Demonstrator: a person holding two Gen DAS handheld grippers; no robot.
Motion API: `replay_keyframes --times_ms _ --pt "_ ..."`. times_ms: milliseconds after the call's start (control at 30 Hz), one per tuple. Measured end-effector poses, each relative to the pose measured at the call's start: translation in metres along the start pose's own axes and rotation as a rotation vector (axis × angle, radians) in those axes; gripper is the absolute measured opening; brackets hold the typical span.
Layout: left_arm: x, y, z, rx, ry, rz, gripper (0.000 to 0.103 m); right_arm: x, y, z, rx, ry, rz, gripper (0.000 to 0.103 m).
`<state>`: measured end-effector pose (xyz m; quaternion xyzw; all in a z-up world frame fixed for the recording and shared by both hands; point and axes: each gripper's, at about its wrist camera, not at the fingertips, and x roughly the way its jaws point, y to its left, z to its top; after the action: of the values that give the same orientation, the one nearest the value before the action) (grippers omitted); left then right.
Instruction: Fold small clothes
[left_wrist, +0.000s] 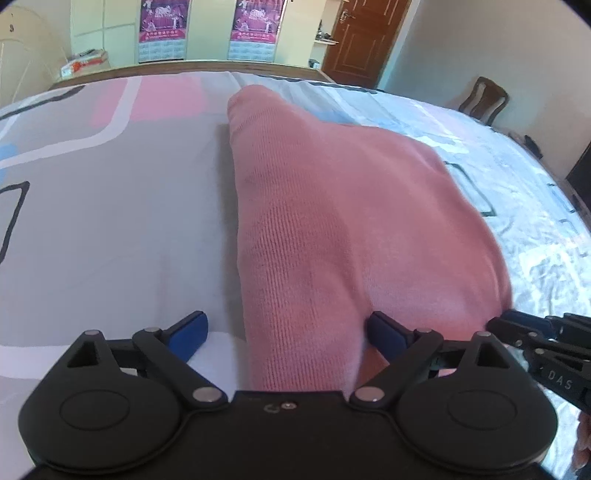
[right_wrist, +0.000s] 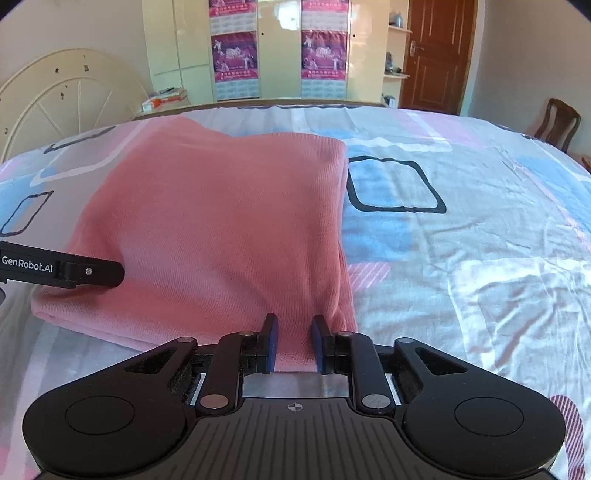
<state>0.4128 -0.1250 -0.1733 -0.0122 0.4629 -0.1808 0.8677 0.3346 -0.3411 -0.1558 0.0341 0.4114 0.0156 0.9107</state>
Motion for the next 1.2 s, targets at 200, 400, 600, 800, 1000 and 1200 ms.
replay_keyframes --times_ms 200,400,600,800,1000,1200 --pt "-0.016 0.006 0.01 -0.036 -0.032 -0.026 0.097 -0.02 0.001 0.007 0.073 -0.048 0.011 0.059" --pt "-0.013 0.009 0.031 -0.082 -0.034 -0.059 0.099 -0.021 -0.01 0.03 0.12 -0.059 0.039 0.066" --pt "0.02 0.017 0.051 -0.113 0.007 -0.06 0.099 0.021 -0.042 0.058 0.218 -0.008 0.147 0.069" --pt "0.048 0.024 0.059 -0.145 0.055 -0.153 0.102 0.068 -0.069 0.072 0.287 0.05 0.299 0.069" --pt "0.055 0.018 0.06 -0.148 0.031 -0.218 0.081 0.085 -0.076 0.078 0.305 0.064 0.411 0.039" --pt "0.049 0.008 0.065 -0.146 0.007 -0.205 0.062 0.083 -0.077 0.079 0.291 0.058 0.436 0.027"
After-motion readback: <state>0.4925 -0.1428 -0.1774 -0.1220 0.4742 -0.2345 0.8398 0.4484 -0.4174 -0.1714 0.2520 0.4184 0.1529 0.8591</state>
